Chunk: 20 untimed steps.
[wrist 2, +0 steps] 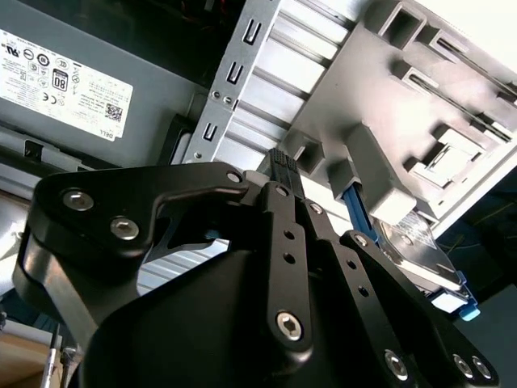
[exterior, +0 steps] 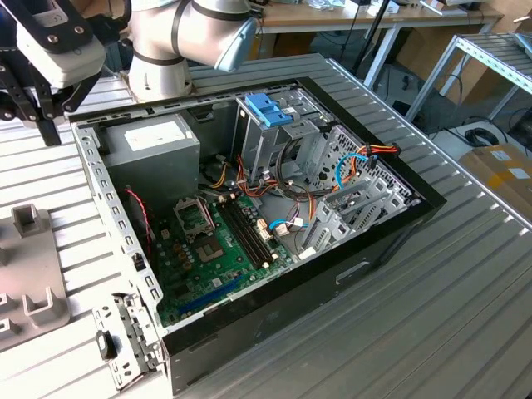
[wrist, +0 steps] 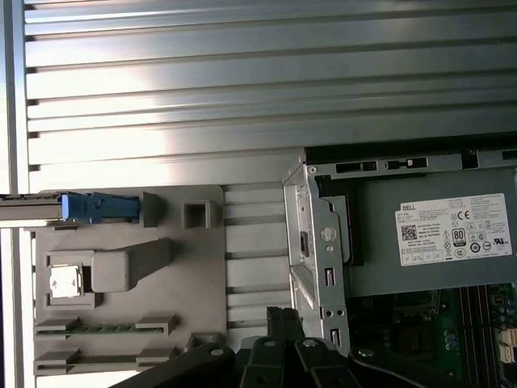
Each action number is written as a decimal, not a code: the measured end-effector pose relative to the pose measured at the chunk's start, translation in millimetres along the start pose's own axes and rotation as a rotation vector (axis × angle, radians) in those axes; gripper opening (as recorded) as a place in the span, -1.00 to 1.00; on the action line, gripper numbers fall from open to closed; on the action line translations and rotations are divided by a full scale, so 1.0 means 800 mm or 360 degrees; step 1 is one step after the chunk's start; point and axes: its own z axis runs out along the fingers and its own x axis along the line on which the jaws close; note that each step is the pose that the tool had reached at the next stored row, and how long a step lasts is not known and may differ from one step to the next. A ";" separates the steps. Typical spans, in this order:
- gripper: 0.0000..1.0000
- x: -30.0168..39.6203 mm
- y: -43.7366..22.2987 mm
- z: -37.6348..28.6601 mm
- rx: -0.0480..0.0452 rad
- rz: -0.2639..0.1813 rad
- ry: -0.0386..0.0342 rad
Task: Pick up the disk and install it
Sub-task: 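Reach for the disk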
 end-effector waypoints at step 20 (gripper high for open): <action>-0.80 0.0269 -0.0020 -0.0007 0.0000 0.0000 0.0000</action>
